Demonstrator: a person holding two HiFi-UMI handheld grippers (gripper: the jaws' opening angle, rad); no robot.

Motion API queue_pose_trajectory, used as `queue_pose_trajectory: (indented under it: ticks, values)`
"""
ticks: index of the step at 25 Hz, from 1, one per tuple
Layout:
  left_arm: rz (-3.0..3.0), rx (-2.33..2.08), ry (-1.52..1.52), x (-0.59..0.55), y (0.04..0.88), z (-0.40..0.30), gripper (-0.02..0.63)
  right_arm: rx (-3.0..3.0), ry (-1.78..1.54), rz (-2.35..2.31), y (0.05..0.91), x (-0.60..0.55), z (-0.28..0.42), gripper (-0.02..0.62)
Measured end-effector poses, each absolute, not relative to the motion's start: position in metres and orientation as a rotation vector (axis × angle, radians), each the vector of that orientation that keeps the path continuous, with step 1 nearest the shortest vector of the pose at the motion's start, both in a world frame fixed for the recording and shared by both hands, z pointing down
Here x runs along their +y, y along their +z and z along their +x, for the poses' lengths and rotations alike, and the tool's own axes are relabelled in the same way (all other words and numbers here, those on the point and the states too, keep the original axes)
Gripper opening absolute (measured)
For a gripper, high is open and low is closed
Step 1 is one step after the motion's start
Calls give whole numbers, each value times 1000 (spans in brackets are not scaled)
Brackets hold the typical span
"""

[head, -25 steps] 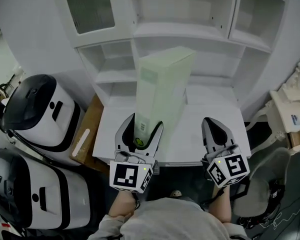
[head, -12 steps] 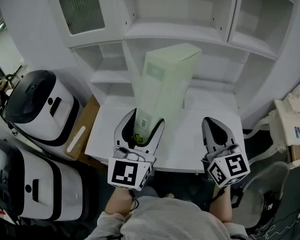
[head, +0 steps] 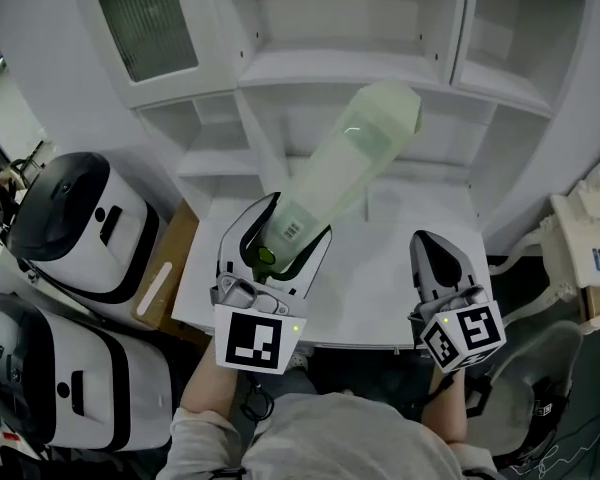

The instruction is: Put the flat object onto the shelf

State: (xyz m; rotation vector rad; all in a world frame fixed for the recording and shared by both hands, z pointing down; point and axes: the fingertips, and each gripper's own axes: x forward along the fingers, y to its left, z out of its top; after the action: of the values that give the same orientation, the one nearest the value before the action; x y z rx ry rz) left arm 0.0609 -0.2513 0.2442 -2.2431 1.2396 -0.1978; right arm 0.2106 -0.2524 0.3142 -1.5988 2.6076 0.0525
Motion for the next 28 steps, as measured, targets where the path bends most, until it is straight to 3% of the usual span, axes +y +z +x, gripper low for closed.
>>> queue_pose_trajectory:
  ticks: [14, 28]
  values:
    - [-1735, 916, -516, -257, 199, 85, 296, 2524, 46, -1681, 309, -263, 210, 8]
    - [-1432, 785, -568, -263, 181, 104, 296, 2487, 63, -1724, 305, -265, 216, 8]
